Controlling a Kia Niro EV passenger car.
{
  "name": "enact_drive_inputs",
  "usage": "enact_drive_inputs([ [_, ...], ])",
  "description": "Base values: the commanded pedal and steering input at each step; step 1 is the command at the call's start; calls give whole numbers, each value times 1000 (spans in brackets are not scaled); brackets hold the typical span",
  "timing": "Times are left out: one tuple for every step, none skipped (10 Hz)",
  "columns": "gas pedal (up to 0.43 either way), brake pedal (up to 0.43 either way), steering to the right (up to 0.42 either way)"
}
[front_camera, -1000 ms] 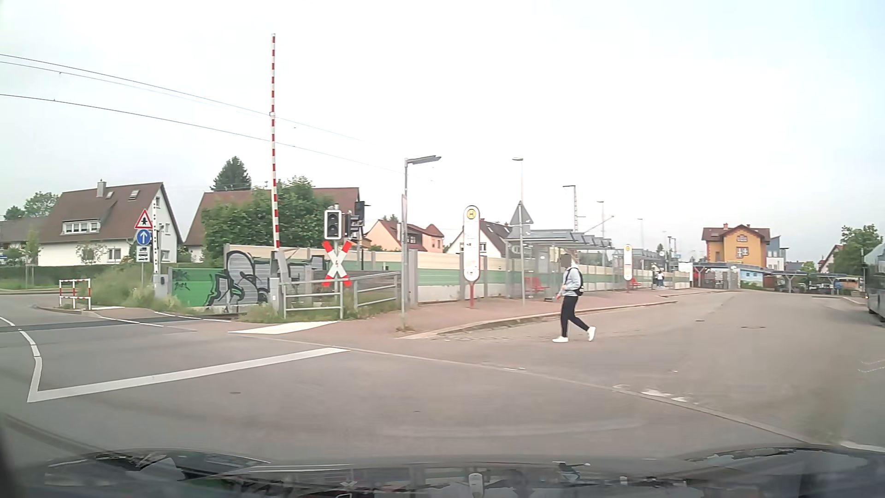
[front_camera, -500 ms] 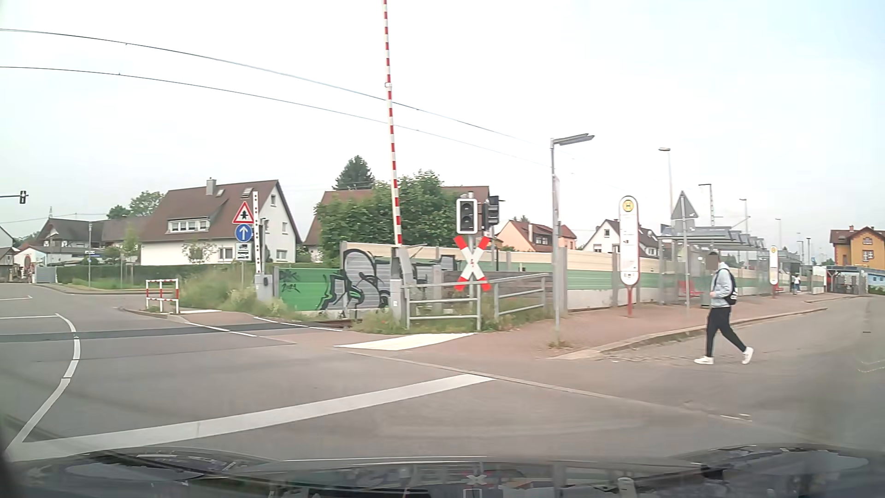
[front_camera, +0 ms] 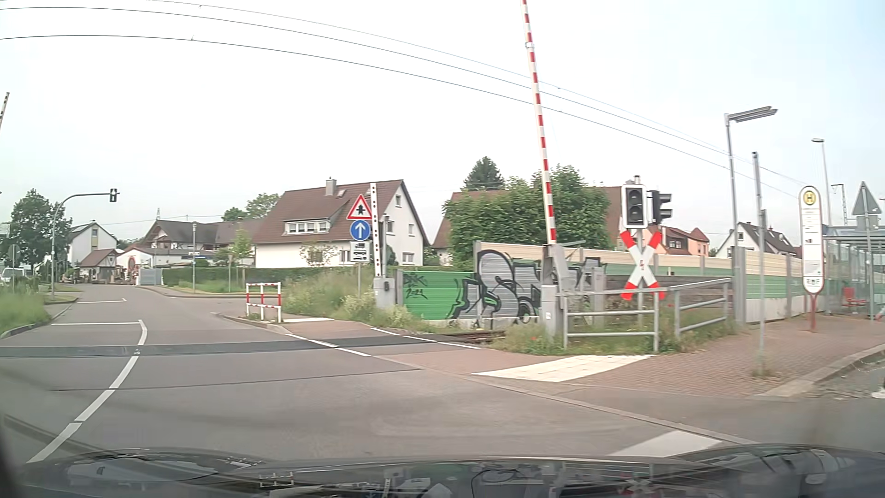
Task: Follow the waypoints while adhering to traffic rules and regulations
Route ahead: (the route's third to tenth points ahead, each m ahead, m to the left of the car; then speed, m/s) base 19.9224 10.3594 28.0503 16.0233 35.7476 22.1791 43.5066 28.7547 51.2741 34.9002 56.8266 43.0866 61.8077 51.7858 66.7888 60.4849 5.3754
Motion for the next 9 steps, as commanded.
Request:
enact_drive_inputs([
  [59,0,-354],
  [59,0,-341],
  [59,0,-319],
  [59,0,-298],
  [59,0,-277],
  [59,0,-262],
  [59,0,-239],
  [59,0,-221],
  [67,0,-203],
])
